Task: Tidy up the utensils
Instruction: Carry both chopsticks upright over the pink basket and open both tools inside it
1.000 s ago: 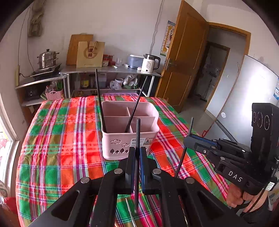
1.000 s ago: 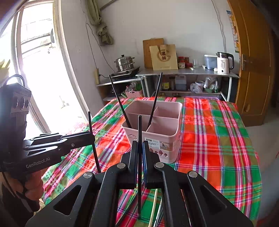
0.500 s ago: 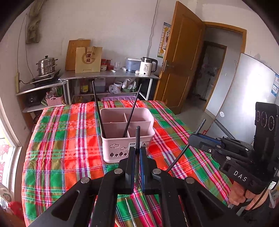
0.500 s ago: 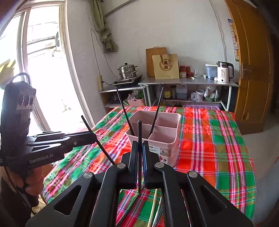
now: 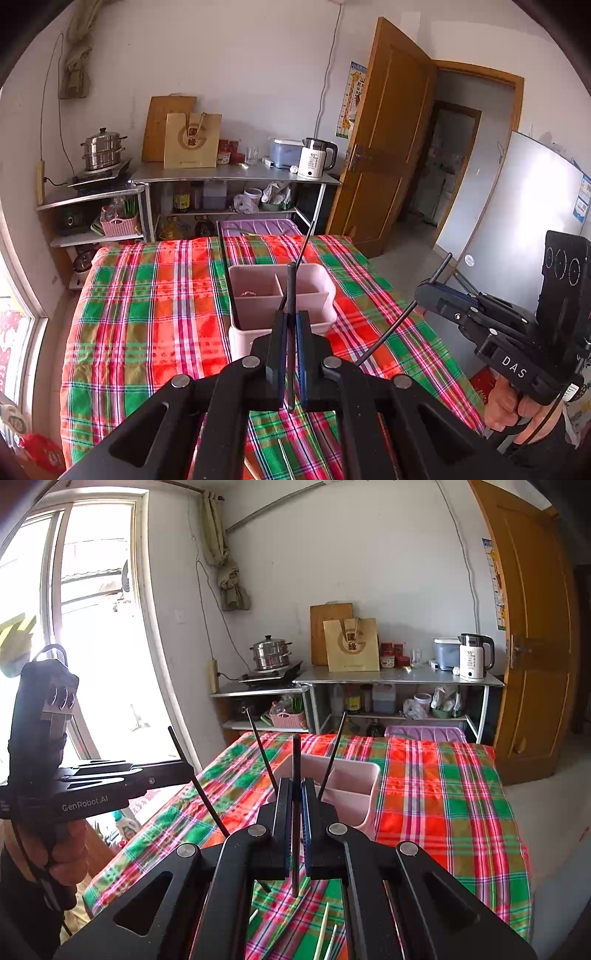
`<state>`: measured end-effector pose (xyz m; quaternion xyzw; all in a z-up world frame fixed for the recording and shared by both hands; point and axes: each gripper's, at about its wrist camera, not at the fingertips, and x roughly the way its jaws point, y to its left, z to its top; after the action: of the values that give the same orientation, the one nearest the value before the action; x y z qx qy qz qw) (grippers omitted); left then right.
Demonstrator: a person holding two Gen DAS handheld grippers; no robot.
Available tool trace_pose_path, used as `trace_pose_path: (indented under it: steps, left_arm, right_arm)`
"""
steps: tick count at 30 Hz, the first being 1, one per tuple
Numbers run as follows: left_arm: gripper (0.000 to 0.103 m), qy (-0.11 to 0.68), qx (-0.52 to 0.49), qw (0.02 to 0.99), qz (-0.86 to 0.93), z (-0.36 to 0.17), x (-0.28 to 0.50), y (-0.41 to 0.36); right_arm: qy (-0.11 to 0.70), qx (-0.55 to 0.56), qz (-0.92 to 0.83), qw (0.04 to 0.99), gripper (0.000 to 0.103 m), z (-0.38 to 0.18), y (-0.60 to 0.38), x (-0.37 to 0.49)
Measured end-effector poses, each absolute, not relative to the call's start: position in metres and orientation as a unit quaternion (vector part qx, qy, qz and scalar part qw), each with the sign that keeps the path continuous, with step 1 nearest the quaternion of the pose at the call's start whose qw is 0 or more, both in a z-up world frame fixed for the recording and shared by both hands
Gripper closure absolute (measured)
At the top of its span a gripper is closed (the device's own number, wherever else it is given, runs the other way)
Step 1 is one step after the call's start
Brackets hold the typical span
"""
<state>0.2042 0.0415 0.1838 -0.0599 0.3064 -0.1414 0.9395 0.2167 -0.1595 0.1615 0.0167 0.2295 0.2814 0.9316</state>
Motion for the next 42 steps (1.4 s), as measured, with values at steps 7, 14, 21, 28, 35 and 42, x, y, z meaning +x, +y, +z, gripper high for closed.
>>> trace_pose_path:
  steps: [7, 14, 21, 28, 35, 42]
  left_arm:
    - [0.099, 0.271, -0.08, 0.951, -0.129, 0.226, 0.226, 0.06]
    - [0.099, 0.252, -0.076, 0.957, -0.118, 0.246, 0.256, 0.064]
    - [0.099, 0.253, -0.079, 0.957, -0.118, 0.233, 0.282, 0.066]
    - [0.099, 0.27, -0.077, 0.952, -0.12, 0.203, 0.299, 0.065]
    - [0.099, 0.289, -0.078, 0.946, -0.12, 0.176, 0.306, 0.062]
    - [0.099, 0.319, -0.075, 0.939, -0.106, 0.15, 0.315, 0.061]
  right_arm:
    - [0.195, 0.036, 0.28, 0.939, 0.099, 0.191, -0.154, 0.236]
    - [0.176, 0.049, 0.271, 0.945, 0.099, 0.206, -0.145, 0.264]
    - [0.18, 0.058, 0.264, 0.946, 0.099, 0.194, -0.136, 0.287]
    - [0.199, 0.057, 0.261, 0.943, 0.099, 0.169, -0.13, 0.299]
    - [0.228, 0.058, 0.258, 0.937, 0.099, 0.145, -0.129, 0.307]
    - [0.26, 0.058, 0.257, 0.929, 0.098, 0.125, -0.127, 0.314]
